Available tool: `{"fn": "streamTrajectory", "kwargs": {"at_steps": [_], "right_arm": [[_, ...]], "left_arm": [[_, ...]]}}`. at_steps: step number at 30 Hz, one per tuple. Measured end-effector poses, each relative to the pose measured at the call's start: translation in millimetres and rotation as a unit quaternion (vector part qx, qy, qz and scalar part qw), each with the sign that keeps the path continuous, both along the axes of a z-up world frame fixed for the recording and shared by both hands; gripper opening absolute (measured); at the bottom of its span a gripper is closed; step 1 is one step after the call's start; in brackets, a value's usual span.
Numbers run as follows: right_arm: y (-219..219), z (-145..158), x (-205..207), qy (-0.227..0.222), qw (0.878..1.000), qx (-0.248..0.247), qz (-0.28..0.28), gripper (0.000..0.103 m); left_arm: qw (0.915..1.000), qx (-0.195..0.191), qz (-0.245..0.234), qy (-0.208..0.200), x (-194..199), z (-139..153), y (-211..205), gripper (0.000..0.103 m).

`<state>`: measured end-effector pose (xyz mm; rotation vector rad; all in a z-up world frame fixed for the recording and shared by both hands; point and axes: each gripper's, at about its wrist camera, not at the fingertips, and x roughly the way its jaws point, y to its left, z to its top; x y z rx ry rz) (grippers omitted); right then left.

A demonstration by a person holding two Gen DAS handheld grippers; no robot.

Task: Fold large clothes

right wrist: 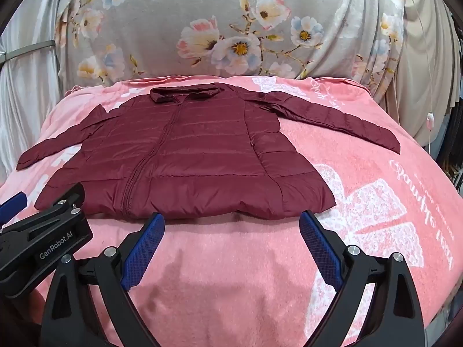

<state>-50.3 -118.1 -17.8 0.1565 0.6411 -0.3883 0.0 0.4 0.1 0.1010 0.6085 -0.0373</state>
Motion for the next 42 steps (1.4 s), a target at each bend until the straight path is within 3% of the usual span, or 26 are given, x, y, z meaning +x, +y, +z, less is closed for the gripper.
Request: {"fn": "streamTrajectory", "kwargs": {"at_steps": [42], "right_arm": [[-2,1,-11,-0.004,1.000,-0.008,-0.001,0.092]], "left_arm": [[1.0000,-0.005,0.003,0.002,-4,3,6,0.098]]}}
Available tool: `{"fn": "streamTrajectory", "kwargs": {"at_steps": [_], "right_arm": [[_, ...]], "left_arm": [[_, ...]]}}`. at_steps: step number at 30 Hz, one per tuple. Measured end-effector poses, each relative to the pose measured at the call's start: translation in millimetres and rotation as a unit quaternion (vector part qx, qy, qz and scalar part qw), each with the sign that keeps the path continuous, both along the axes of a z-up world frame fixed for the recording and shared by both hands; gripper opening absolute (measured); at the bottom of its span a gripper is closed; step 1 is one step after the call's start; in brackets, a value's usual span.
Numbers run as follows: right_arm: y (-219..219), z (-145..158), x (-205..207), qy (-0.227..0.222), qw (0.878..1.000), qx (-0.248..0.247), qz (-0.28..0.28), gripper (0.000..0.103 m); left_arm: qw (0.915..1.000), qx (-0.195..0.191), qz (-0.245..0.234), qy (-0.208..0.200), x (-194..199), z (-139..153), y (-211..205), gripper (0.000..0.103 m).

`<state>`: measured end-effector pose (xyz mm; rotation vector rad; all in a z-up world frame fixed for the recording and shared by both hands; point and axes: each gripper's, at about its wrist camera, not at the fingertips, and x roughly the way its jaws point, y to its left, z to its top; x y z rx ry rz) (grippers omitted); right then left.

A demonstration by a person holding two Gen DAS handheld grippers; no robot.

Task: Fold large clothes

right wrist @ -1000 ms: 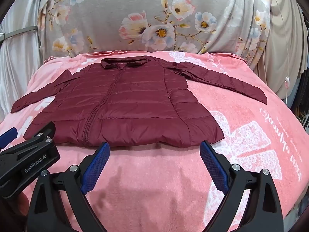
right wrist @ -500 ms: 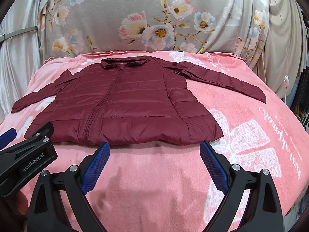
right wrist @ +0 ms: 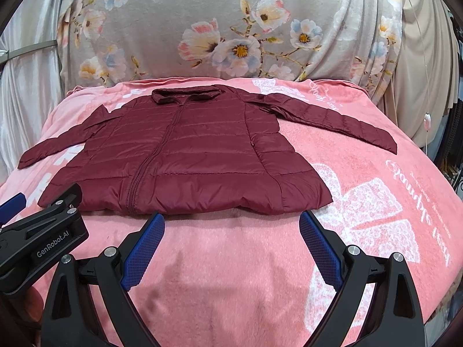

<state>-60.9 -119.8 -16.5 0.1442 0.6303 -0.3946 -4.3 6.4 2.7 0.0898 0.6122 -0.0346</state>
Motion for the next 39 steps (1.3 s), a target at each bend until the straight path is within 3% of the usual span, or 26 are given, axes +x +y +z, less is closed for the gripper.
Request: {"fn": "streamTrajectory", "kwargs": {"at_steps": [39], "right_arm": [[3,-3,3,0.002,1.000,-0.002,0.001,0.092]], "left_arm": [[1.0000,-0.002,-0.001,0.009,-4,-12,4,0.098]]}}
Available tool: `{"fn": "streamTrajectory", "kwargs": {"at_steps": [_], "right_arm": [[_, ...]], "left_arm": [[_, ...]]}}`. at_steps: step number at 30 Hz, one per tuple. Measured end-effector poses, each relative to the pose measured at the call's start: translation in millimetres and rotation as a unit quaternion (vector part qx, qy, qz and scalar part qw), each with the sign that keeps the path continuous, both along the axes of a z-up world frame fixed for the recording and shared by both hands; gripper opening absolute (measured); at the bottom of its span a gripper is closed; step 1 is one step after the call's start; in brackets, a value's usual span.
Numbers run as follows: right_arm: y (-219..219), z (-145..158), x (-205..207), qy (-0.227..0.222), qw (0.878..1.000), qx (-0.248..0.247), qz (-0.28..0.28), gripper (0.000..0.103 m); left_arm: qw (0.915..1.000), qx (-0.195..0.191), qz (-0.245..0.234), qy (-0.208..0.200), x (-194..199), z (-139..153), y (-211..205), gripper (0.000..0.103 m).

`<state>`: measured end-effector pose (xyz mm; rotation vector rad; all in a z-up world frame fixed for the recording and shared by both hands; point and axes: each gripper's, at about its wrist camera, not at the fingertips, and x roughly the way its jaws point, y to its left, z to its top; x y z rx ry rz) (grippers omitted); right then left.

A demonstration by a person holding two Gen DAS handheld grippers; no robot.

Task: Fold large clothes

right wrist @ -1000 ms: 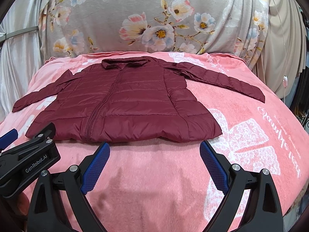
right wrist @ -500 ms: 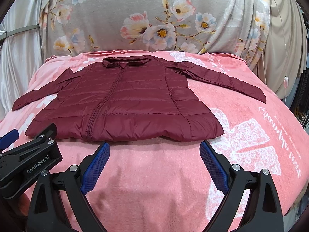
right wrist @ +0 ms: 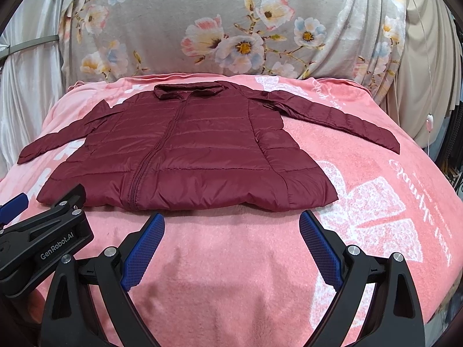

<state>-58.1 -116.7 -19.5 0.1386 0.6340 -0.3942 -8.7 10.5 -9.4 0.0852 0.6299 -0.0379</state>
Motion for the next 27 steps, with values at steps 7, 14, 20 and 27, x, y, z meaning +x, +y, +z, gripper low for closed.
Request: {"fn": "streamTrajectory", "kwargs": {"at_steps": [7,14,20,27], "right_arm": [[1.6,-0.2,-1.2,0.000,1.000,0.001,0.000,0.092],[1.7,0.1,-0.3,0.001,1.000,0.000,0.000,0.092],[2.7,-1.7,1.7,0.001,1.000,-0.001,0.000,0.092],[4.9,-2.8,1.0,0.003,1.000,0.001,0.000,0.092]], "left_arm": [[1.0000,0.001,0.000,0.000,0.7,-1.4,0.2,0.098],[1.0000,0.000,0.000,0.000,1.0,-0.5,0.5,0.098],[1.0000,0.000,0.000,0.000,1.0,-0.2,0.8,0.098],[1.0000,0.001,0.000,0.000,1.3,-1.9,0.9,0.098]]}}
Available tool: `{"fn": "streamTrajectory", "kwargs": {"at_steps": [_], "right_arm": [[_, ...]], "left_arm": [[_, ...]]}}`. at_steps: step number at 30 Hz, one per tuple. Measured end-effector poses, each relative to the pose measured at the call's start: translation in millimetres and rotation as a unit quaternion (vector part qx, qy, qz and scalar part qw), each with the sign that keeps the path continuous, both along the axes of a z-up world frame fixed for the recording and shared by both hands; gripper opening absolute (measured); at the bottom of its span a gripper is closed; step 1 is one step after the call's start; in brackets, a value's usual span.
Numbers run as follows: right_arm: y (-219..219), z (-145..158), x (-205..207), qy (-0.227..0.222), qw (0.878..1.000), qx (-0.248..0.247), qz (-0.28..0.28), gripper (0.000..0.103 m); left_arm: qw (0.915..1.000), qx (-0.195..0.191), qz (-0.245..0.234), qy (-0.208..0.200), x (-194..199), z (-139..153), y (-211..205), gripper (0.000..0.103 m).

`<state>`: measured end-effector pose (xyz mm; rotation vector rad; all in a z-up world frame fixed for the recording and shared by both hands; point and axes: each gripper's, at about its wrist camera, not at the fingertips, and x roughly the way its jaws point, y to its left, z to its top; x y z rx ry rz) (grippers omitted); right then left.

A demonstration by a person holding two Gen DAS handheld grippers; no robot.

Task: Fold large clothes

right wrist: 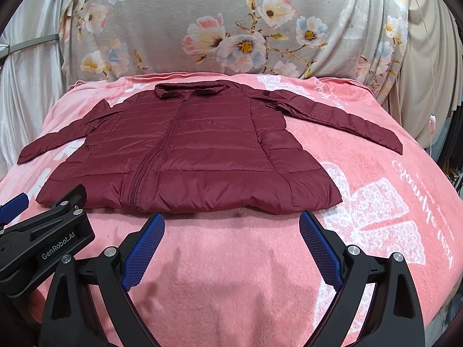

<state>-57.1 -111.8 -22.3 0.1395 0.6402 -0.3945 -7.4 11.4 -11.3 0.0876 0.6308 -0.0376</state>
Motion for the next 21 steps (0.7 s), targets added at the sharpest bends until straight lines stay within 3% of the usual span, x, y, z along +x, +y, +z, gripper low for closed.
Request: {"fn": "streamTrajectory", "kwargs": {"at_steps": [16,21], "right_arm": [[-12,-8,13,0.011,1.000,0.007,-0.001,0.092],[-49,-4,20,0.007,1.000,0.006,-0.025,0.092]], "left_arm": [[0.9999,0.006,0.004,0.014,12,-5,-2,0.098],[0.9997,0.000,0.014,0.018,27,-3,5,0.098]]}}
